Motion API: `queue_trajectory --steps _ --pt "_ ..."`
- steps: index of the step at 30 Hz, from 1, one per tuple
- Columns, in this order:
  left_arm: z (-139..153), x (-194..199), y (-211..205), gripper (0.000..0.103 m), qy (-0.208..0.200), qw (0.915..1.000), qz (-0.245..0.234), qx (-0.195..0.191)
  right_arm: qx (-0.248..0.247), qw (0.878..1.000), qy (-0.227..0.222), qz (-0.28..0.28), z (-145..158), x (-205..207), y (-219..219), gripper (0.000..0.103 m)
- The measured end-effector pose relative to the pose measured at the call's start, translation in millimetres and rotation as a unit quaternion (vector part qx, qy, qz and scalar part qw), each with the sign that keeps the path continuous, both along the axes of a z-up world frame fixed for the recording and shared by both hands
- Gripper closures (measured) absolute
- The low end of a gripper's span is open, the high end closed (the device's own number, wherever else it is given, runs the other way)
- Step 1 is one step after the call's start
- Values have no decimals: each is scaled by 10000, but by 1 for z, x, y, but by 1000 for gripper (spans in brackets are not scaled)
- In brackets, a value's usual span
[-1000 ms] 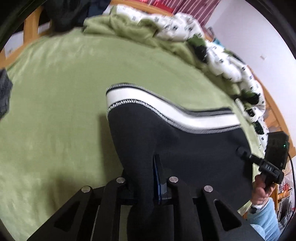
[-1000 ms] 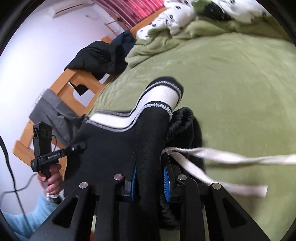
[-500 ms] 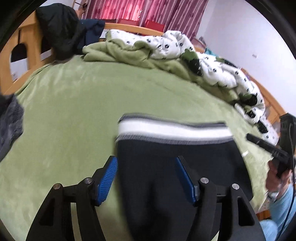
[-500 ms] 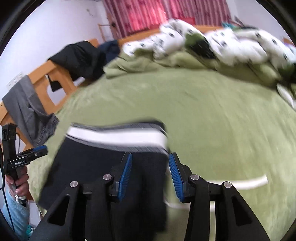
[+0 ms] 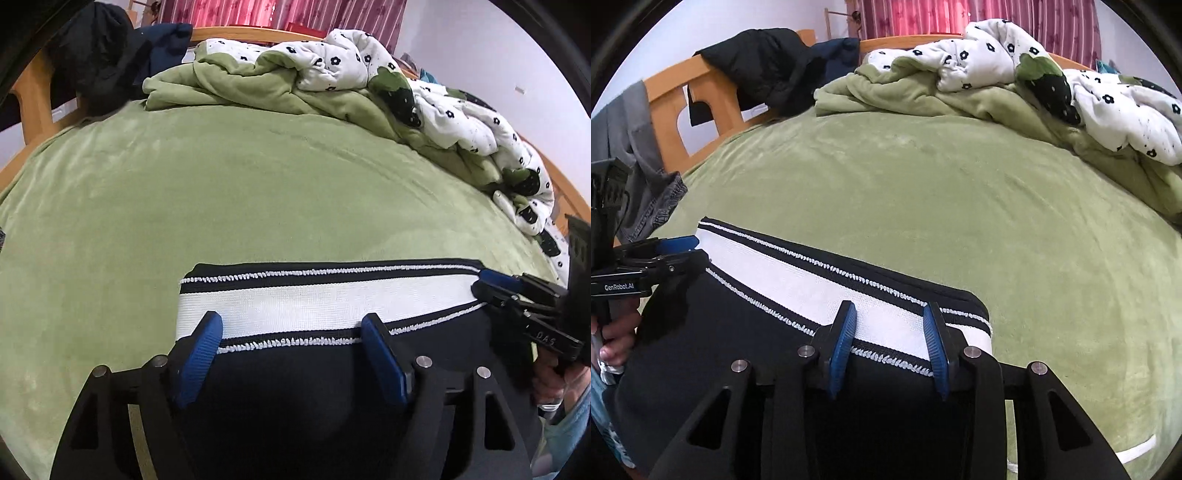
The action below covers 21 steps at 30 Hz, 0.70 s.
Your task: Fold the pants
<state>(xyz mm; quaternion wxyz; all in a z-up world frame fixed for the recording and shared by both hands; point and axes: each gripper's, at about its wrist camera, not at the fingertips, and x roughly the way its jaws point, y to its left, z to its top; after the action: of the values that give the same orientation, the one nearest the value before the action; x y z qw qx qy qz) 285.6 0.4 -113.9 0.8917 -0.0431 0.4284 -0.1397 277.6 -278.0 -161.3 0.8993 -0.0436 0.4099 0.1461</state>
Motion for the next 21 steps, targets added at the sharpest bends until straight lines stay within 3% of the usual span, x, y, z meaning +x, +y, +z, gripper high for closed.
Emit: queue_trajectory --steps 5,14,21 --pt "2 -19 0 28 448 9990 76 40 -37 9999 111 -126 11 -12 -1 66" --pt "3 -76 7 29 713 9971 259 48 -442 9984 346 -94 13 -80 -6 66" --pt "6 -127 12 29 791 9968 43 146 -79 9983 505 -276 14 -130 -25 62"
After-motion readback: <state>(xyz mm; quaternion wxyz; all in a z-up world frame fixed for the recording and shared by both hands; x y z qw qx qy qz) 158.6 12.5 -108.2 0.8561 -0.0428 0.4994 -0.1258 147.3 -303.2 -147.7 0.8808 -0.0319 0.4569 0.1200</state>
